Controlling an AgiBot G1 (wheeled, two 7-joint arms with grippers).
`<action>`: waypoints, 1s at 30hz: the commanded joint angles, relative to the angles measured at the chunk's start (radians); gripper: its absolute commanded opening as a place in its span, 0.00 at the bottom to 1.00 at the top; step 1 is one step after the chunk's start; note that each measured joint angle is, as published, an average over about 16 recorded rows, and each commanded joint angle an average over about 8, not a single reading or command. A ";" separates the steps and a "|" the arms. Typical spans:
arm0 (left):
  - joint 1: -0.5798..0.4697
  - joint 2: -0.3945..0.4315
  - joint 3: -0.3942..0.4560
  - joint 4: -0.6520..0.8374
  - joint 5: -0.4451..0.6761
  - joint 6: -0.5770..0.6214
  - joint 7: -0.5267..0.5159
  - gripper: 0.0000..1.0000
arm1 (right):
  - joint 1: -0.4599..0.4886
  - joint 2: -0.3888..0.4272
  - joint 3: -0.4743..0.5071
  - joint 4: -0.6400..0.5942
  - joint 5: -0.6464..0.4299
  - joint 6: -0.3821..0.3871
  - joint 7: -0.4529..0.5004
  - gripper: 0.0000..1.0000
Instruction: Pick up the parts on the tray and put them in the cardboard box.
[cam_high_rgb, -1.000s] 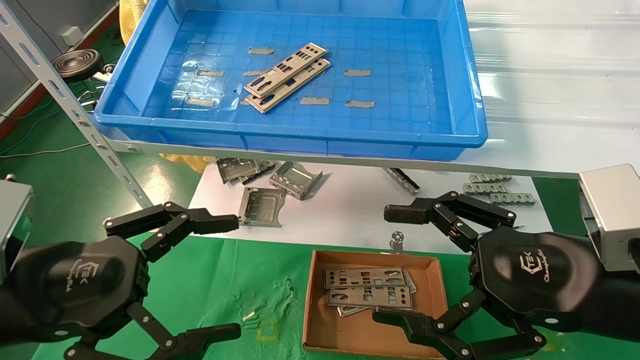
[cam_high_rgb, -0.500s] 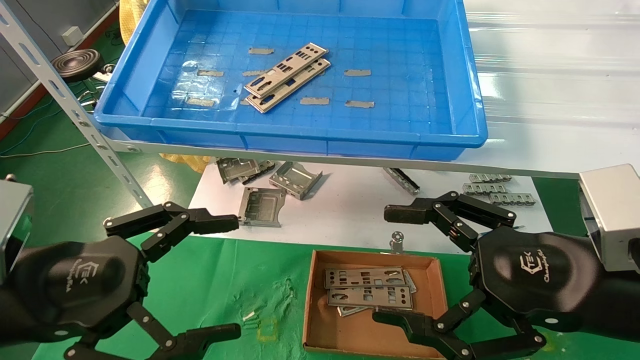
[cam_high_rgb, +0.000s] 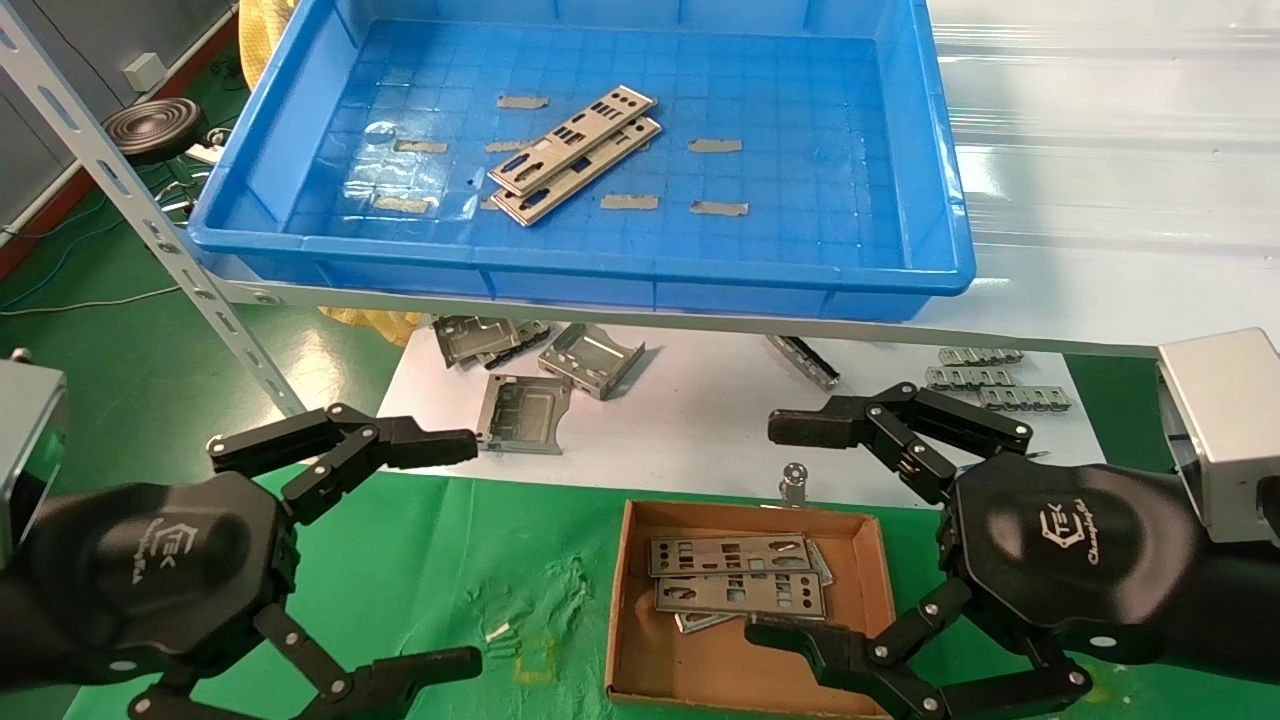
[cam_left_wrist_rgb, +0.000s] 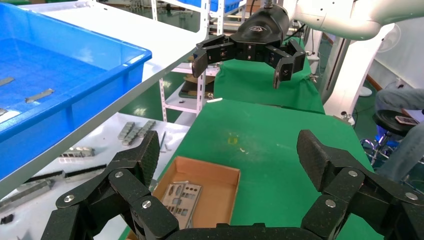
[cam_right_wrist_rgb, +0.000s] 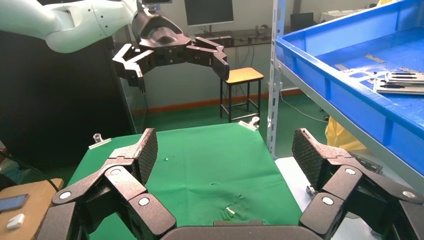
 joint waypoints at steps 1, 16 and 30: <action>0.000 0.000 0.000 0.000 0.000 0.000 0.000 1.00 | 0.000 0.000 0.000 0.000 0.000 0.000 0.000 1.00; 0.000 0.000 0.000 0.000 0.000 0.000 0.000 1.00 | 0.000 0.000 0.000 0.000 0.000 0.000 0.000 1.00; 0.000 0.000 0.000 0.000 0.000 0.000 0.000 1.00 | 0.000 0.000 0.000 0.000 0.000 0.000 0.000 1.00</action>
